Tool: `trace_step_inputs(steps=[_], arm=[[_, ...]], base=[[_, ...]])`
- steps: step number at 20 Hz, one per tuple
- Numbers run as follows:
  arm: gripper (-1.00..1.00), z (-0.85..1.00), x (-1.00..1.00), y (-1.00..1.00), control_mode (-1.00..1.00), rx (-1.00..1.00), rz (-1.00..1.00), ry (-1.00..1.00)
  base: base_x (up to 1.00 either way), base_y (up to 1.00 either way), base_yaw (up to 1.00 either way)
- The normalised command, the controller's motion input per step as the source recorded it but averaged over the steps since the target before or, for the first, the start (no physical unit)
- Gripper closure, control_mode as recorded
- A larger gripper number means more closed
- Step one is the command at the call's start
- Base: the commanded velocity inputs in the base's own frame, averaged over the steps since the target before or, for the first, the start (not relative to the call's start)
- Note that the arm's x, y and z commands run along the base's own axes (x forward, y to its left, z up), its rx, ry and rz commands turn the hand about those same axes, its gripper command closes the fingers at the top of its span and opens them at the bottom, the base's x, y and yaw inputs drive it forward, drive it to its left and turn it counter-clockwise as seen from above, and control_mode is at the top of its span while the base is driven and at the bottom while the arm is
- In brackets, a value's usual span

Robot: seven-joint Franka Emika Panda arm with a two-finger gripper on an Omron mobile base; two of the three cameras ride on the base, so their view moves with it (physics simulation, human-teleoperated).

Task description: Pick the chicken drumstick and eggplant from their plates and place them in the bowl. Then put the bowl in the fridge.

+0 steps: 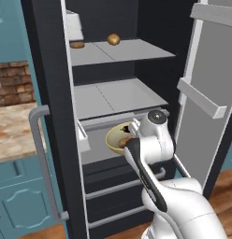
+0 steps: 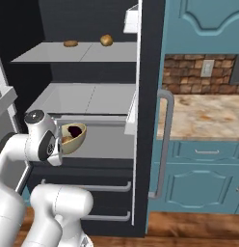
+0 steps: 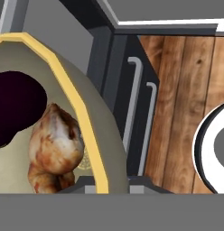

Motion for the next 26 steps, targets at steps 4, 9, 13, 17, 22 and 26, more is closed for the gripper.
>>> trace_step_inputs(steps=[4,9,13,17,22,26], arm=[[1.00,0.00,0.00,0.00,1.00,0.00,0.00,0.00],[1.00,0.00,0.00,0.00,1.00,0.00,0.00,0.00],[1.00,0.00,0.00,0.00,1.00,0.00,0.00,0.00],[1.00,0.00,0.00,0.00,1.00,0.00,0.00,0.00],[1.00,0.00,0.00,0.00,1.00,0.00,0.00,0.00],[1.00,0.00,0.00,0.00,-1.00,0.00,0.00,0.00]], base=[[0.41,0.11,0.00],[0.19,0.04,0.00],[0.01,0.00,0.00],[0.00,0.00,0.00],[0.00,0.00,0.00],[0.00,0.00,0.00]])
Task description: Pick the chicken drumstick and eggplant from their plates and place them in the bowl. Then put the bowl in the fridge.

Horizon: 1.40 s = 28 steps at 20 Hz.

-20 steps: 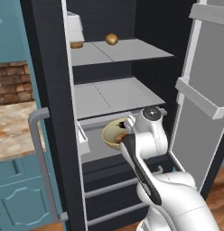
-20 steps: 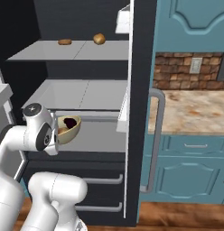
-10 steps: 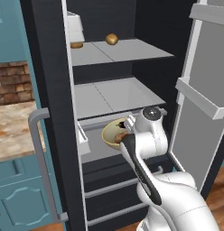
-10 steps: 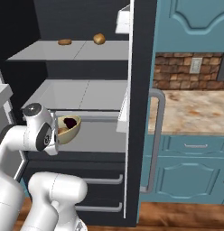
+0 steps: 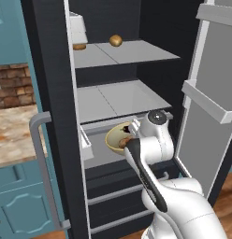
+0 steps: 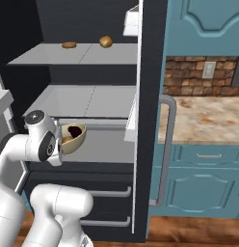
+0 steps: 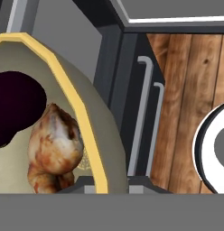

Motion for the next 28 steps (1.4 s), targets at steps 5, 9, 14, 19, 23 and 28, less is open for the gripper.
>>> trace_step_inputs(steps=[5,9,14,19,23,28], arm=[[1.00,0.00,0.00,0.00,-1.00,0.00,0.00,0.00],[1.00,0.00,0.00,0.00,-1.00,0.00,0.00,0.00],[1.00,0.11,-0.11,0.00,-1.00,0.01,0.01,-0.06],[1.00,0.49,-0.09,0.00,-1.00,0.08,-0.01,-0.06],[1.00,0.56,-0.01,0.00,-1.00,0.13,-0.02,-0.01],[1.00,0.57,0.00,0.00,-1.00,0.03,-0.09,-0.01]], base=[[0.00,0.00,0.00],[0.00,0.00,0.00],[0.00,0.00,0.00],[0.00,0.00,0.00],[0.00,0.00,0.00],[0.00,0.00,0.00]])
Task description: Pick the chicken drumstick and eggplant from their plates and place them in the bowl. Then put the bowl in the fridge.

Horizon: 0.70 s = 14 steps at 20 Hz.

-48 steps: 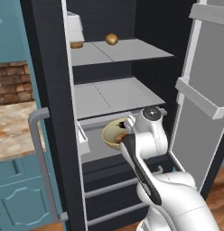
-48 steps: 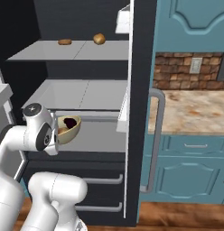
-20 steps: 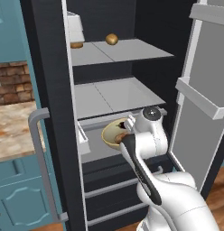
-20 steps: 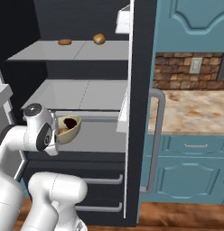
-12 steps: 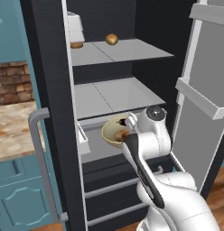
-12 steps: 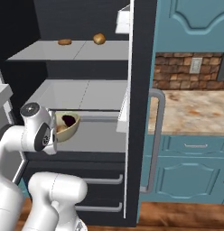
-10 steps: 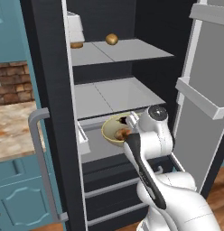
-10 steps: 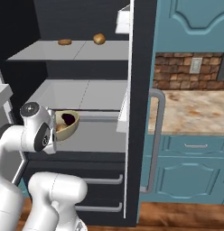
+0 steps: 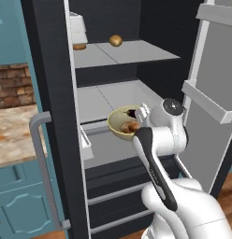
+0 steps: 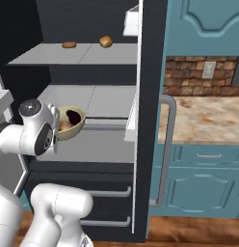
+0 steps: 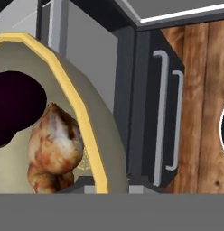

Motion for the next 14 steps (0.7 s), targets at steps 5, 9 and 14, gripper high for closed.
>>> trace_step_inputs(steps=[5,9,14], arm=[[1.00,0.47,0.21,0.02,-1.00,0.03,-0.05,-0.17],[1.00,0.37,0.35,0.02,-1.00,0.09,0.00,-0.08],[1.00,0.11,0.59,0.02,-1.00,0.08,0.12,-0.05]], base=[[0.00,0.00,0.00],[0.00,0.00,0.00],[0.00,0.00,0.00]])
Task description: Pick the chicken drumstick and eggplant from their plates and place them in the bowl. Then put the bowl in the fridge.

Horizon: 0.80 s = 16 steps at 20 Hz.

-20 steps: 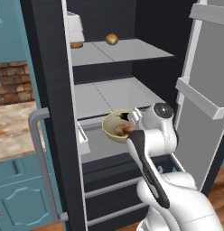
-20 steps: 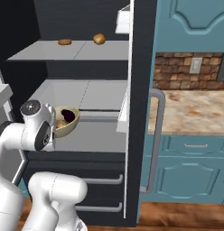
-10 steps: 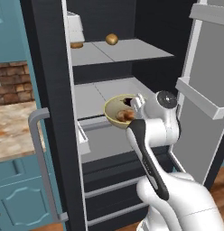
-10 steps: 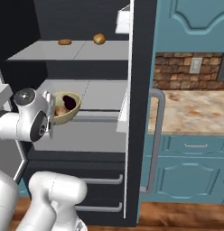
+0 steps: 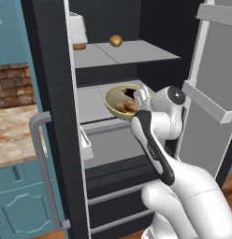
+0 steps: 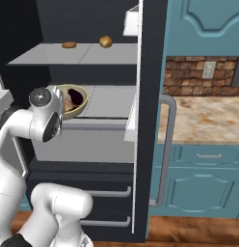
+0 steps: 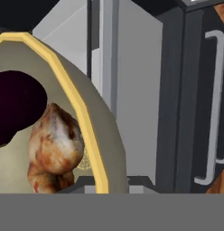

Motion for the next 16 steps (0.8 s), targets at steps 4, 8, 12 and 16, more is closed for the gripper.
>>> trace_step_inputs(steps=[4,8,12,16], arm=[[1.00,0.00,0.50,0.22,-1.00,0.00,0.04,-0.01],[1.00,-0.04,0.36,0.27,-1.00,-0.03,0.03,0.00],[1.00,-0.17,0.42,0.27,-1.00,-0.05,0.00,0.00],[1.00,-0.23,0.43,0.16,-1.00,0.00,0.00,0.00]], base=[[0.00,0.00,0.00],[0.00,0.00,0.00],[0.00,0.00,0.00],[0.00,0.00,0.00]])
